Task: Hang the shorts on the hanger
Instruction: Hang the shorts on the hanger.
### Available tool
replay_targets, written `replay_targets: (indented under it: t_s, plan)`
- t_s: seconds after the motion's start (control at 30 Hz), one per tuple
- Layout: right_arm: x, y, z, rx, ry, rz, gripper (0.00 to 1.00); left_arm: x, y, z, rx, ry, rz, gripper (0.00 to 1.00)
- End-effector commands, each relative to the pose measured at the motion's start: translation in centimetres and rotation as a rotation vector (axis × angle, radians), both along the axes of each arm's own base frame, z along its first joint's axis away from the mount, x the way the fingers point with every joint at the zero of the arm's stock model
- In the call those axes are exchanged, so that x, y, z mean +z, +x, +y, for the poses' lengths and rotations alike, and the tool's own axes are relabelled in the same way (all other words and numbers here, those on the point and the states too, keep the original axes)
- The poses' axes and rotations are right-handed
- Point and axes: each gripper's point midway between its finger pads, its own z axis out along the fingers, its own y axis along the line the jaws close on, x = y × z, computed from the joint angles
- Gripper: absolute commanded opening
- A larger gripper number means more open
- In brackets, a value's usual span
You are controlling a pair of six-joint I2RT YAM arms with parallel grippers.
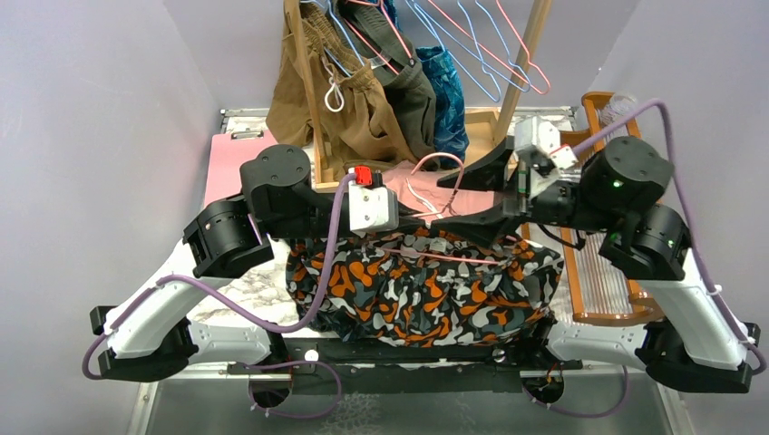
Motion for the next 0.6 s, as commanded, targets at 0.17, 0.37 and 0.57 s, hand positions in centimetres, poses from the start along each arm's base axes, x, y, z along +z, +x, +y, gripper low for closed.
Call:
replay_targets:
  t_s: [0.17,0.37,0.57]
  plan:
    - [-2.3,0.8,-1.7,-0.096,-0.043,0.008,0.63,2.4,-0.5,1.1,-0.002,-0.079,-0.064,0.0]
    - [-4.5,1.0,-4.0,-0.184,-0.084,0.045,0.57,2.8,-0.4,2.4,0.038,-0.096,-0.091,0.0]
    - [-5.5,0.7,-5.7,-0.231,-0.096,0.071,0.4,3.2,-0.1,3.5,0.081,-0.113,-0.106,0.0]
